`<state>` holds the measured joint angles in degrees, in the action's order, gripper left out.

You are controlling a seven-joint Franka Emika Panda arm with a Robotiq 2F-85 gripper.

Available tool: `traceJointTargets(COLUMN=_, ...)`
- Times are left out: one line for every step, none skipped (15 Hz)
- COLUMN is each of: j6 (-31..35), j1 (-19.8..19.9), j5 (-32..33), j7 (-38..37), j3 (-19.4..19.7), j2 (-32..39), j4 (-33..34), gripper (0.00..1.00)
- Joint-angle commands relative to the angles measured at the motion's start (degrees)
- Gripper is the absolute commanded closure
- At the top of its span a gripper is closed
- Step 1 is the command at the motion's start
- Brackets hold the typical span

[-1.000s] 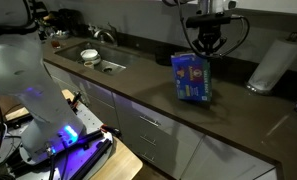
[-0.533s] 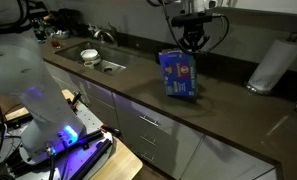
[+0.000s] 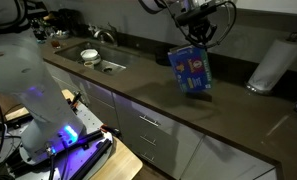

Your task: Place the blue box on its side

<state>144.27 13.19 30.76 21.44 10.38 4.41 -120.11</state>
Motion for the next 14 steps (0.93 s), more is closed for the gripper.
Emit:
traceJointTargets(j6=6.39, j1=-0.77, j5=13.64, j7=-10.10, j3=2.16, j2=-2.45, j4=-2.33, gripper=1.00)
traceJointTargets(j6=7.40, j1=-0.73, j5=18.25, j7=-13.81, j3=2.53, j2=-2.68, j4=-2.54, gripper=1.00)
traceJointTargets(j6=7.84, j1=-0.71, j5=22.95, j7=-17.87, j3=2.82, j2=-3.01, j4=-2.81, gripper=1.00)
traceJointTargets(j6=7.52, j1=-0.70, j5=26.93, j7=-21.60, j3=2.92, j2=-3.37, j4=-3.10, gripper=1.00)
traceJointTargets(j6=6.56, j1=-0.71, j5=29.94, j7=-24.69, j3=2.82, j2=-3.82, j4=-3.55, gripper=1.00)
traceJointTargets(j6=5.69, j1=-0.69, j5=32.41, j7=-27.28, j3=2.66, j2=-4.35, j4=-4.20, gripper=1.00)
traceJointTargets(j6=5.21, j1=-0.68, j5=35.36, j7=-30.23, j3=2.54, j2=-4.88, j4=-4.95, gripper=1.00)
traceJointTargets(j6=5.19, j1=-0.61, j5=37.79, j7=-32.62, j3=2.44, j2=-5.28, j4=-5.76, gripper=1.00)
traceJointTargets(j6=5.18, j1=-0.58, j5=41.10, j7=-35.94, j3=2.35, j2=-5.78, j4=-6.62, gripper=1.00)
traceJointTargets(j6=5.05, j1=-0.55, j5=44.22, j7=-39.20, j3=2.23, j2=-6.18, j4=-7.45, gripper=1.00)
traceJointTargets(j6=4.75, j1=-0.57, j5=47.13, j7=-42.51, j3=2.06, j2=-6.56, j4=-8.27, gripper=1.00)
traceJointTargets(j6=4.70, j1=-0.42, j5=50.91, j7=-47.02, j3=1.79, j2=-6.87, j4=-9.34, gripper=1.00)
traceJointTargets(j6=4.32, j1=-0.44, j5=54.63, j7=-50.97, j3=1.60, j2=-7.21, j4=-10.34, gripper=1.00)
traceJointTargets(j6=3.64, j1=-0.52, j5=57.57, j7=-54.14, j3=1.36, j2=-7.49, j4=-11.41, gripper=1.00)
